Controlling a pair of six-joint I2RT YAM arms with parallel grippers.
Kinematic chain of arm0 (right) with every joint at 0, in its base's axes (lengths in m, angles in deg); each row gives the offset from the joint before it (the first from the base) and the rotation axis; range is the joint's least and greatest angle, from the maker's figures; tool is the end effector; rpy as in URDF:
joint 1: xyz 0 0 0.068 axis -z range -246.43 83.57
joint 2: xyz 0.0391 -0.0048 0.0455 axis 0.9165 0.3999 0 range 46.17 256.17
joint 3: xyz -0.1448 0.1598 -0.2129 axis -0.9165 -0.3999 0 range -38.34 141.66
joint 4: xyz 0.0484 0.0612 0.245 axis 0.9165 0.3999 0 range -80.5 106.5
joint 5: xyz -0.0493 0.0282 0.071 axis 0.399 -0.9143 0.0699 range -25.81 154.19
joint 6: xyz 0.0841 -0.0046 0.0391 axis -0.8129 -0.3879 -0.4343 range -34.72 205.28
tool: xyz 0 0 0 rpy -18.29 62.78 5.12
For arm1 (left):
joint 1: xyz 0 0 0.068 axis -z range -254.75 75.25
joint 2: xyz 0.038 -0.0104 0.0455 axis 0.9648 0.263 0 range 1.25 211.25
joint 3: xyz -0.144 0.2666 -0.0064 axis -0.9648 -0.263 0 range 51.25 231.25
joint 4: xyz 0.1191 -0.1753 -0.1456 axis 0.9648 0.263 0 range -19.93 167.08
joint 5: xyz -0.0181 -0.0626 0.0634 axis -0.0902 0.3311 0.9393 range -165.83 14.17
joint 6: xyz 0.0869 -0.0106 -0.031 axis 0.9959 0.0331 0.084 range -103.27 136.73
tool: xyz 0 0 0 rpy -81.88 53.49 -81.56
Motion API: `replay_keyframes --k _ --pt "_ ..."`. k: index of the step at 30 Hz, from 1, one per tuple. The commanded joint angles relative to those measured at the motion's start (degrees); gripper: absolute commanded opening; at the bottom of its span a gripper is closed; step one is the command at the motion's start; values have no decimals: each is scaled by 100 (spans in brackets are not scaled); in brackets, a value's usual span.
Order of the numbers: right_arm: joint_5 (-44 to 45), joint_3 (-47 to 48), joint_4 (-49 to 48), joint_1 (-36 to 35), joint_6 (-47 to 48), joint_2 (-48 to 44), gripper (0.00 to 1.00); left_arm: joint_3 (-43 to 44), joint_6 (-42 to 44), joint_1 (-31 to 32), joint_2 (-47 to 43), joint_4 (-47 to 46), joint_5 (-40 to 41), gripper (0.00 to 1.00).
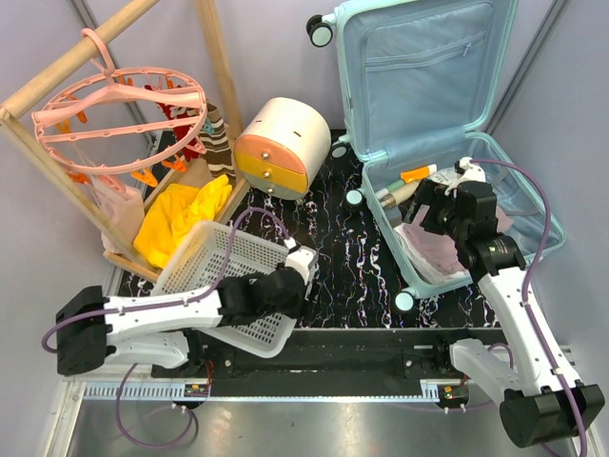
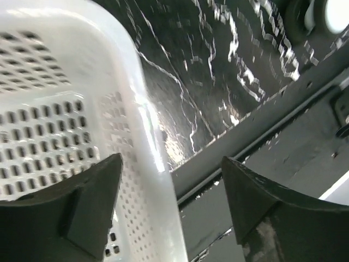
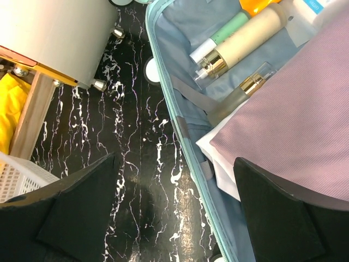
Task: Open, take out, and arrange the luggage
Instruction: Move the bin to the center of the board.
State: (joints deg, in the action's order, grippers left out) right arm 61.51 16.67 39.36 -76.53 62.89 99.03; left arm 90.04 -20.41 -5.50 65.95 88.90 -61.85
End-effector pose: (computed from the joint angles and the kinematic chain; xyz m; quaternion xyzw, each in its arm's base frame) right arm 0.2151 0.0424 0.3445 0.0796 0.8520 0.1639 0.4908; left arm 0.1062 -0.2234 0.2201 0.2084 0.8934 -0.2386 0.3187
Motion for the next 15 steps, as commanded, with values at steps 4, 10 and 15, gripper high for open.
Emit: replay_keyframes --k 4,10,15 --pt "30 177 37 -9 33 -373 95 514 -21 44 893 -862 -290 54" --pt "118 257 352 -9 156 -408 96 1761 322 -61 2088 -1249 -219 54" --pt "496 335 888 -9 401 -40 94 2124 6 -254 2704 -2128 -624 54"
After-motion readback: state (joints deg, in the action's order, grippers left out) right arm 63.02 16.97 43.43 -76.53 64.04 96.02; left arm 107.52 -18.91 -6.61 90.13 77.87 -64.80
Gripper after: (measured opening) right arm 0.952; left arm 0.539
